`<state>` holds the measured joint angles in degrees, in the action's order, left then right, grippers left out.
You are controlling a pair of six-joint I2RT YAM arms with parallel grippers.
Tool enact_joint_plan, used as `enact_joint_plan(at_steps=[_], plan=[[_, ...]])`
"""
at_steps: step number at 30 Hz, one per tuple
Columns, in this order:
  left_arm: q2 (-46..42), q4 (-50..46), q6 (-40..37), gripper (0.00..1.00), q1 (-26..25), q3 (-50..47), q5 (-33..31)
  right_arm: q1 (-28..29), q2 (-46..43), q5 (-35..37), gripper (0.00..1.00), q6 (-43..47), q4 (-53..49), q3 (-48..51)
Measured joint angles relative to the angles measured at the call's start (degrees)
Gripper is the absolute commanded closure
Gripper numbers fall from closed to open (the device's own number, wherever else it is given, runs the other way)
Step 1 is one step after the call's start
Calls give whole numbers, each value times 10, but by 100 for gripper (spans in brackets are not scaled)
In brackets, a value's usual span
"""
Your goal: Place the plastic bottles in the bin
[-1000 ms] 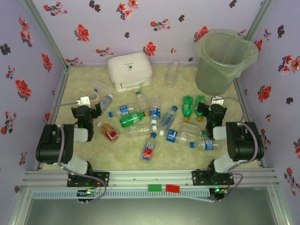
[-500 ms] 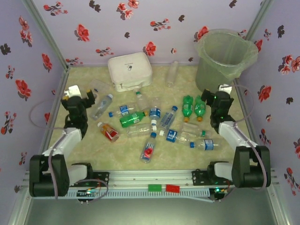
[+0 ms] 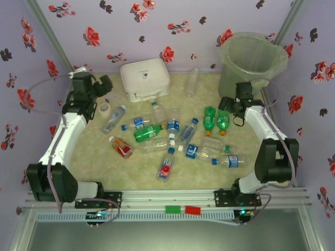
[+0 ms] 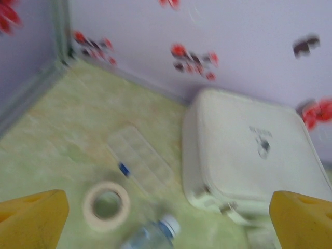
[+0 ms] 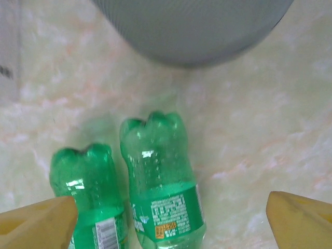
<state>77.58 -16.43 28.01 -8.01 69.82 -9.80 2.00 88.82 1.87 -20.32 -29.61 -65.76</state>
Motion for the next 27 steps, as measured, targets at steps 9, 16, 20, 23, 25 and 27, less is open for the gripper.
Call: enact_joint_plan(at_steps=[9, 16, 20, 23, 25, 27], plan=[[105, -73, 63, 0, -120, 57, 31, 0, 101, -23, 17, 50, -66, -54], [132, -109, 110, 0, -122, 71, 35, 4, 148, -23, 24, 63, -66, -58], [126, -113, 115, 0, -109, 66, 35, 6, 174, -23, 28, 64, -60, -58], [92, -97, 124, 0, -90, 28, 37, 7, 189, -23, 33, 64, -54, -58], [64, -85, 128, 0, -79, 0, 37, 9, 193, -23, 37, 64, -51, -58], [32, -71, 135, 0, -70, -27, 37, 10, 193, -23, 42, 66, -49, -58]])
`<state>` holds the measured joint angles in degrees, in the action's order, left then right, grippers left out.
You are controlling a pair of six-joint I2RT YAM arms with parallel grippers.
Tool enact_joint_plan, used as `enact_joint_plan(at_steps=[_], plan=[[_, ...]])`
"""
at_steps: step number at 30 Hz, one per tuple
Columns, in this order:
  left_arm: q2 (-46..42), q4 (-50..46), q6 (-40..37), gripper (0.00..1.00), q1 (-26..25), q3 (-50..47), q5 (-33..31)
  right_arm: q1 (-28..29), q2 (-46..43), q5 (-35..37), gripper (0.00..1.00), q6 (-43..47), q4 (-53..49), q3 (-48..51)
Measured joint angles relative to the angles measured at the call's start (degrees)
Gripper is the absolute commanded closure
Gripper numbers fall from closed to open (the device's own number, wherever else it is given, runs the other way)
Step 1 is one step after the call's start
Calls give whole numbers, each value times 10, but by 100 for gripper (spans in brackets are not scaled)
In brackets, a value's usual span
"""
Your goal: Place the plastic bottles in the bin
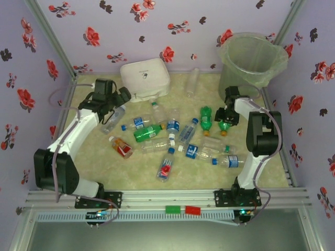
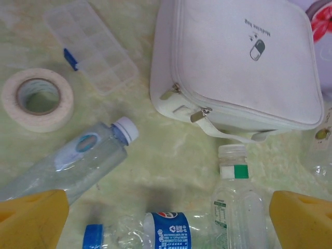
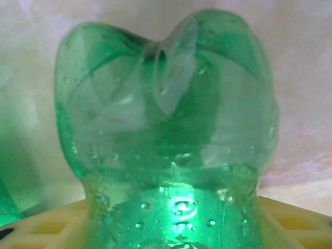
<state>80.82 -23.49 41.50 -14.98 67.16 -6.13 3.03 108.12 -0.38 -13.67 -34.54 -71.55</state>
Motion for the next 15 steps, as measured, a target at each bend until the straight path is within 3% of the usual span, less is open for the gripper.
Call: enact_joint_plan(at_steps=[8, 15], plan=[[-43, 50, 11, 0, 16, -33, 0, 2, -17, 2, 52, 2, 1, 4], [-33, 93, 19, 0, 30, -33, 21, 35, -136, -1, 54, 2, -19, 9]])
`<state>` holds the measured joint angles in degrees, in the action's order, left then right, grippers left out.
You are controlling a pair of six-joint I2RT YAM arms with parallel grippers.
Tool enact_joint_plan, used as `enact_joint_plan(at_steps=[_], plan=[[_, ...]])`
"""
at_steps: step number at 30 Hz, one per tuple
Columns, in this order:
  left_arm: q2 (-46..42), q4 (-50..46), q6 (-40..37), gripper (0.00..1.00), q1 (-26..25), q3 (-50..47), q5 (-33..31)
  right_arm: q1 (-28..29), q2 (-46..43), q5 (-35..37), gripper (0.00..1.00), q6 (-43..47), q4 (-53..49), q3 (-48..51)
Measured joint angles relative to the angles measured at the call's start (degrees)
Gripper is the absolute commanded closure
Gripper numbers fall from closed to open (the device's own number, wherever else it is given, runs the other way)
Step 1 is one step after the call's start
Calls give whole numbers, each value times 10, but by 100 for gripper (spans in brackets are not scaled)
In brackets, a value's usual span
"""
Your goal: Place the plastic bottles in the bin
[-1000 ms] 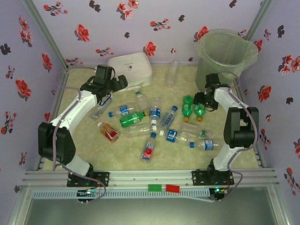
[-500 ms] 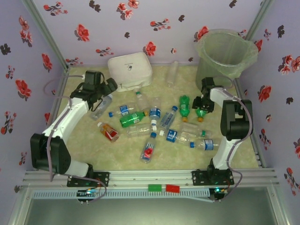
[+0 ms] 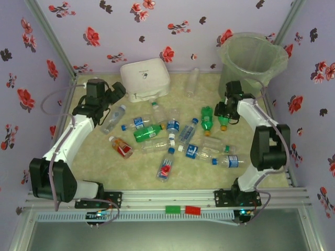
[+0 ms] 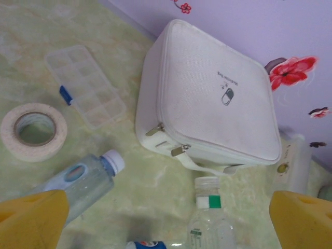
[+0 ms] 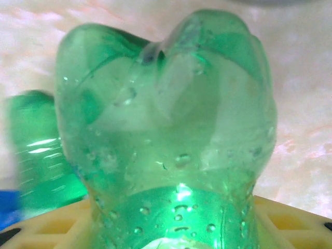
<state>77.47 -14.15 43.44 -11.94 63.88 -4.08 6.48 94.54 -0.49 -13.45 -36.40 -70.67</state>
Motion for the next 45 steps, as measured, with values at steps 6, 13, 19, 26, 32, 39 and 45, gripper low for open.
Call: enact_joint_plan(at_steps=[6, 13, 19, 26, 32, 39, 45], plan=[[48, 65, 9, 0, 4, 0, 72, 52, -95, -47, 55, 4, -16, -34], [94, 99, 16, 0, 3, 0, 163, 47, -119, -55, 55, -1, -15, -185], [94, 93, 12, 0, -3, 0, 192, -7, -75, -44, 56, -18, 4, -363], [73, 77, 2, 0, -7, -21, 198, -70, 39, 16, 56, -57, 68, -478], [54, 54, -16, 0, -7, -26, 200, -85, 126, 70, 56, -66, 105, -487], [44, 43, -23, 0, -7, -30, 201, -85, 194, 101, 50, -61, 116, -506], [37, 33, -27, 0, -7, -30, 202, -88, 213, 112, 22, -55, 109, -520]])
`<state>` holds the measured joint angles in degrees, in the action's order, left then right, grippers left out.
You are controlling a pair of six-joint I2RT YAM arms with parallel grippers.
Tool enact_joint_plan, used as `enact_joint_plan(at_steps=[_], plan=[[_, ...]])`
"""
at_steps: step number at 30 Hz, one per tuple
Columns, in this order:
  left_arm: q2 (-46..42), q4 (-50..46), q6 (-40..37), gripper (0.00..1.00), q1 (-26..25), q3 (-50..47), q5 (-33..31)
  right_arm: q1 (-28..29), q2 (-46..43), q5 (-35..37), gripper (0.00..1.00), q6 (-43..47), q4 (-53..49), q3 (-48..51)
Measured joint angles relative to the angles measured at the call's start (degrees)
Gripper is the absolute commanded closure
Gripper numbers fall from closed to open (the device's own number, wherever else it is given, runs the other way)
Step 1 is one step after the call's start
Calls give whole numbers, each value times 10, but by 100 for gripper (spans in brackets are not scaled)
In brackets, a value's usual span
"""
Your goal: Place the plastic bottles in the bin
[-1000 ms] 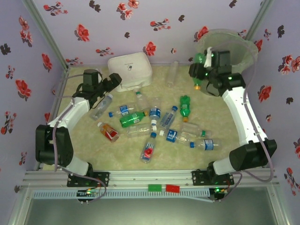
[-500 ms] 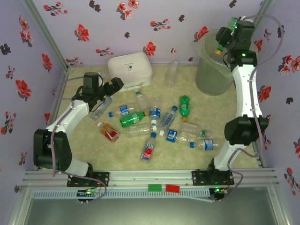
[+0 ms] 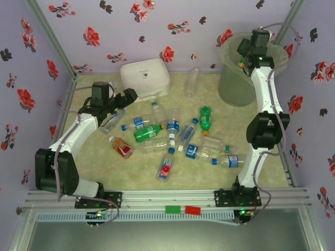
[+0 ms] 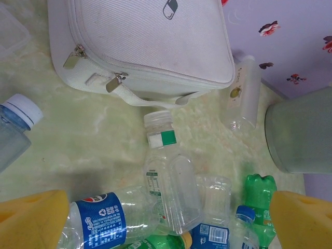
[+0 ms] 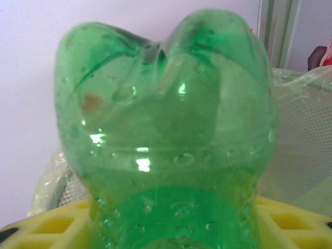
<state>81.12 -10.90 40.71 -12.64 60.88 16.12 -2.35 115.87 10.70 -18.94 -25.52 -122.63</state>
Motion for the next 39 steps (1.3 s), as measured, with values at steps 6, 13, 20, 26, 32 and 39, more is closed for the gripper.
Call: enact_joint_plan(at_steps=[6, 13, 20, 26, 32, 39], plan=[[-4, -4, -4, 0, 0, 0, 0, -1, 2, 0, 5, 9, -10, -30], [-5, -4, -10, 0, 0, 0, -1, 0, -6, 0, 5, 9, -31, -60], [-5, -3, -19, 0, 7, 8, -7, 33, -50, 5, 3, 10, -96, -38], [-5, 0, -21, 0, 37, 9, -11, 141, -137, 37, 0, 17, -115, 70], [-5, 0, -21, 0, 65, 9, -12, 243, -140, 61, 0, -37, -144, 128], [-5, 0, -8, 0, 87, 5, -51, 288, -40, 64, 0, -93, -167, 123]])
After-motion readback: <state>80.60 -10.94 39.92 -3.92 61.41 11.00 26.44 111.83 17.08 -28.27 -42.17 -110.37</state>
